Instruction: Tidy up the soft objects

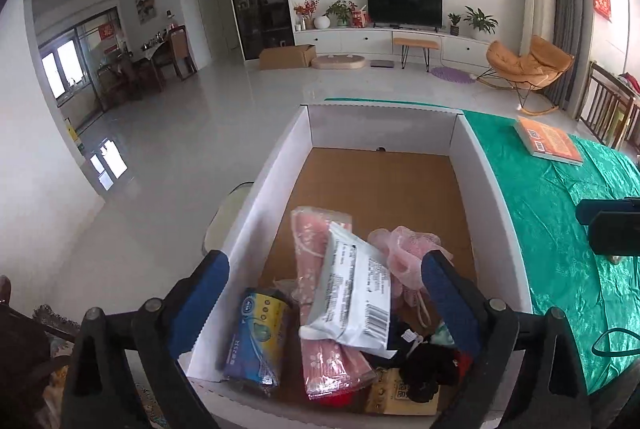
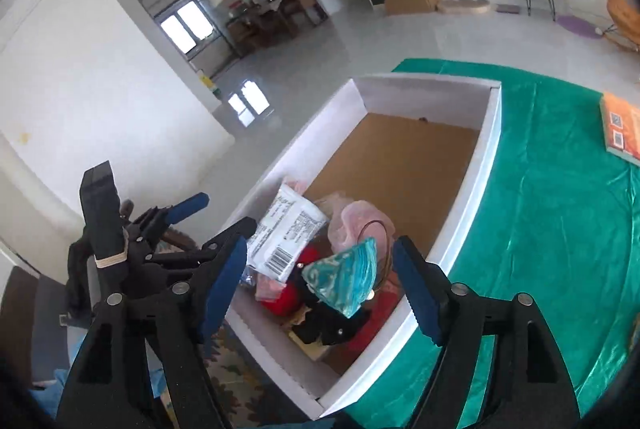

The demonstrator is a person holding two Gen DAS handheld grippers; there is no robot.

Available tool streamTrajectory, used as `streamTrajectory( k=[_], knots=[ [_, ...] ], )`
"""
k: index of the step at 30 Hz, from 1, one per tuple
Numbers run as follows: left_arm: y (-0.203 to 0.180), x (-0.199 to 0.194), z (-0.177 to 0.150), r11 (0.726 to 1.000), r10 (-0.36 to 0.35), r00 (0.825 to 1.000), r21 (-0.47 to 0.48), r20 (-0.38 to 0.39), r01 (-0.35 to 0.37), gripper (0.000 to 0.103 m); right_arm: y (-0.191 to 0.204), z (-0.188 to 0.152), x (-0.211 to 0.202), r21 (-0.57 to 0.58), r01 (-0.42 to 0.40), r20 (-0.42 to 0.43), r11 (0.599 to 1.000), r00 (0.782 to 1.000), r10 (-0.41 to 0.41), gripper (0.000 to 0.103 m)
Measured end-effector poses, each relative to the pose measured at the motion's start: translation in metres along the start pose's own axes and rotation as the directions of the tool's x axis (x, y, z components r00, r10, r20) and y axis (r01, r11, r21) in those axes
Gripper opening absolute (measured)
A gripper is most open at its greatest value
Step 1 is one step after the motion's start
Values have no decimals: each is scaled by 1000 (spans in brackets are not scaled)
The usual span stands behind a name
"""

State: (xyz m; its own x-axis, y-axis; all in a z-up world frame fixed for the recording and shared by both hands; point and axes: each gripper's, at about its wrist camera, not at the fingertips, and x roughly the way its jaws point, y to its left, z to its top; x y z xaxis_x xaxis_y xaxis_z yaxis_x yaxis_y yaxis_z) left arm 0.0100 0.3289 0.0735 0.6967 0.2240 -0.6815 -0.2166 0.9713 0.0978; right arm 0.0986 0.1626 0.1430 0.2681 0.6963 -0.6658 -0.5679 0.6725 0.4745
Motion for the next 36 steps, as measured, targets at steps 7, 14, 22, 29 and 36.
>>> streamTrajectory(
  k=[7, 14, 22, 29, 36],
  knots=[
    [-3, -28, -16, 989, 36, 998, -145, 42, -30, 99, 0, -17, -3, -66, 137, -1, 988, 991, -137, 79],
    [-18, -28, -28, 983, 103, 993, -145, -57, -110, 99, 14, -31, -14, -198, 301, 38, 933, 953, -299, 79],
    [-26, -30, -34, 970, 202, 979, -130, -41, -205, 99, 29, -45, 4, -269, 378, 1, 886, 920, -393, 79],
    [-18, -31, -33, 960, 235, 971, -145, -41, -238, 99, 43, -51, 8, -309, 397, 2, 864, 909, -416, 79],
    [-15, -31, -33, 956, 246, 968, -155, -41, -249, 99, 49, -54, 12, -322, 396, -8, 860, 907, -421, 79]
  ],
)
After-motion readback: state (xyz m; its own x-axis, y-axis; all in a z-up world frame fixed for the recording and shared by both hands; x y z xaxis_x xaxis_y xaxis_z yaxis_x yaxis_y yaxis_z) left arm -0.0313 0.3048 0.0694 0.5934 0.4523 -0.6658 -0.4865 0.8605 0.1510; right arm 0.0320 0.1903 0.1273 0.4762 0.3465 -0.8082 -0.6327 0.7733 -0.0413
